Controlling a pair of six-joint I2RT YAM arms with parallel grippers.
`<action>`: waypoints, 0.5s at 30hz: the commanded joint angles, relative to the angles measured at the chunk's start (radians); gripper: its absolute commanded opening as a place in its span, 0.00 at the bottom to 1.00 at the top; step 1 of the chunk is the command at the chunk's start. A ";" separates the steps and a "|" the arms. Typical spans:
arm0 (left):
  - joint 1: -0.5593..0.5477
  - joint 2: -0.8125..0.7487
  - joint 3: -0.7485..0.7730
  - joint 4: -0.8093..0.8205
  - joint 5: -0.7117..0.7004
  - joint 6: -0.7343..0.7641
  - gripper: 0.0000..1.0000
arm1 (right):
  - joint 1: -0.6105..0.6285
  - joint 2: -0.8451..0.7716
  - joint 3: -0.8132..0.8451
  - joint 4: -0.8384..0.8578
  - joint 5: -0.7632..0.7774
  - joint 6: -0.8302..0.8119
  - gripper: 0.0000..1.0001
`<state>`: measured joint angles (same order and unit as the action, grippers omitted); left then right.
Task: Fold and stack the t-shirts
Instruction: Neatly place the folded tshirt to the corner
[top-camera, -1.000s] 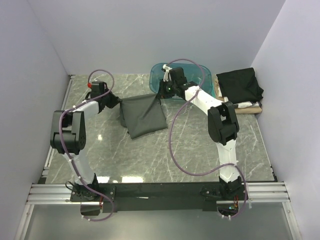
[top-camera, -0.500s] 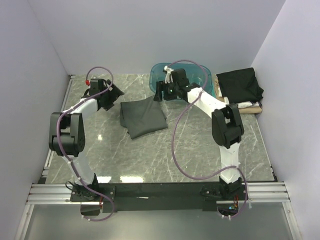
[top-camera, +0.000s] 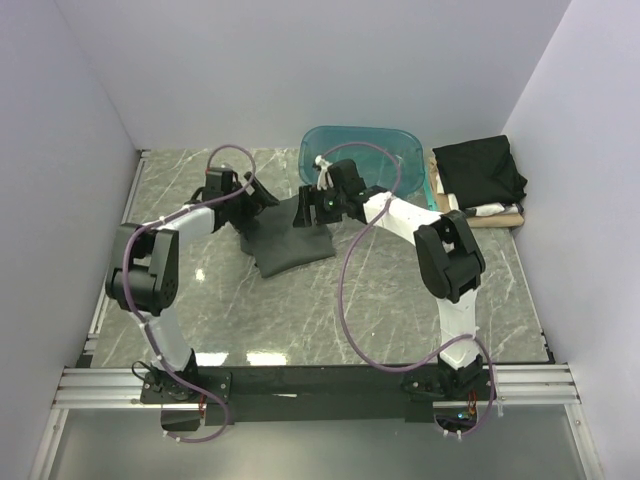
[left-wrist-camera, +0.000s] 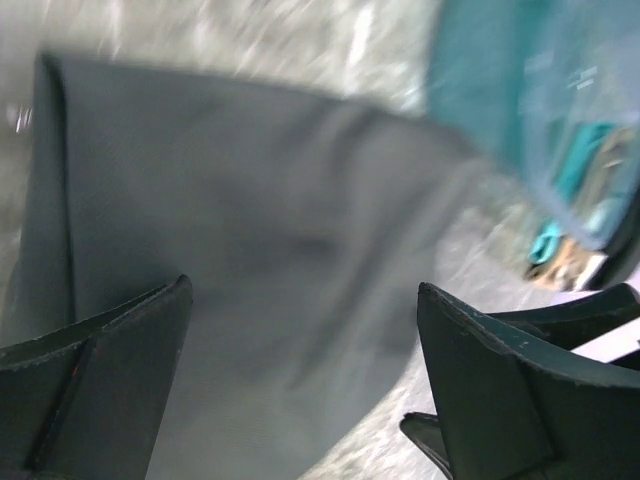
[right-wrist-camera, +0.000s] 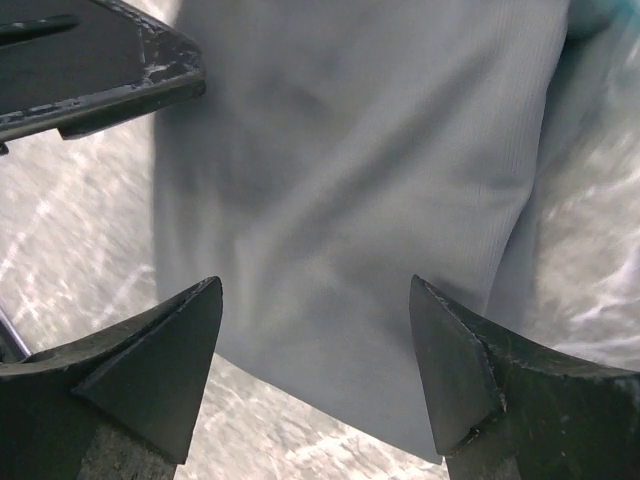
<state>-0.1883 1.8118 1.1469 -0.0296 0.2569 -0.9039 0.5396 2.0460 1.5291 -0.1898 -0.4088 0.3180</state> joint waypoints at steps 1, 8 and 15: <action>-0.022 0.023 -0.054 0.022 0.051 -0.007 1.00 | 0.020 -0.001 -0.059 0.046 -0.022 0.016 0.82; -0.065 -0.054 -0.246 0.060 0.007 -0.003 0.99 | 0.077 -0.121 -0.378 0.176 -0.013 0.079 0.82; -0.141 -0.259 -0.460 0.033 -0.056 -0.006 0.99 | 0.267 -0.409 -0.665 0.196 0.162 0.197 0.82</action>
<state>-0.2901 1.6169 0.7620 0.1040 0.2604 -0.9138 0.7216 1.7584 0.9424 0.0330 -0.3370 0.4427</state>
